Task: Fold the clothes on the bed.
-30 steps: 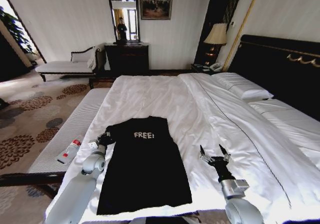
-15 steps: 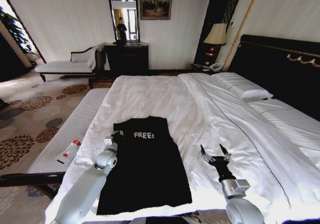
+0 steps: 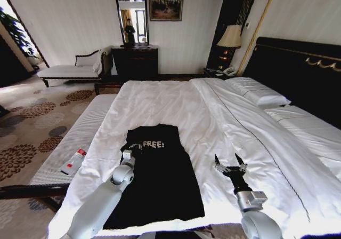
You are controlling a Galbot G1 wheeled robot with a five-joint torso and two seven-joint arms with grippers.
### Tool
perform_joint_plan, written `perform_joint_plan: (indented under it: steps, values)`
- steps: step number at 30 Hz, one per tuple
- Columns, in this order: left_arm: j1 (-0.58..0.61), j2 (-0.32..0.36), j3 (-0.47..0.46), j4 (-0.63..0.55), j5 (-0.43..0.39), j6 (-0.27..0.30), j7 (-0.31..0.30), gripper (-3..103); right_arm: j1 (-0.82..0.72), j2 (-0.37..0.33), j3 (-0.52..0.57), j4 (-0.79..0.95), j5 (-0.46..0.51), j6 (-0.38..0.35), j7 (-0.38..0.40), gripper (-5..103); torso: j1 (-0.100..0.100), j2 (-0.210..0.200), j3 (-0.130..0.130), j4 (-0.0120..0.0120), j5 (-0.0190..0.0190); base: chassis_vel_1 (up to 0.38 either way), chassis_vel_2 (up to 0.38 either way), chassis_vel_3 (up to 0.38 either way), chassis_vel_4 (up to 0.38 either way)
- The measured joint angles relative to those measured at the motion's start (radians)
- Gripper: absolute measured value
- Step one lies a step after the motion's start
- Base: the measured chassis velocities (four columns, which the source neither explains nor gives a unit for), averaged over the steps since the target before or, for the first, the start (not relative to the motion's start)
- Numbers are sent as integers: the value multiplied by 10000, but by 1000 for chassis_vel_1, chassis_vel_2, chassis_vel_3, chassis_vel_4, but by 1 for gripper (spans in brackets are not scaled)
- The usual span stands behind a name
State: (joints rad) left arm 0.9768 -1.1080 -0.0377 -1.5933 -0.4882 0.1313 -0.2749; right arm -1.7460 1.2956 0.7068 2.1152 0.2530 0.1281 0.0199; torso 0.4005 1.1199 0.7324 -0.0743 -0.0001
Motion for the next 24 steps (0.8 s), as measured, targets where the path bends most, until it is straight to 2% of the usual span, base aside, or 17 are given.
perform_joint_plan:
  steps: [14,24]
  values:
    - [-741,-395,578,768,53,-24,-236,0,-6,0,-15,-64,-10,20,-21,100,-1,0,0,0,-1,0,0,0,0]
    - [-596,-430,779,842,177,33,-231,0,-42,-14,7,-17,-2,25,-23,100,-1,0,0,0,-1,0,0,0,0]
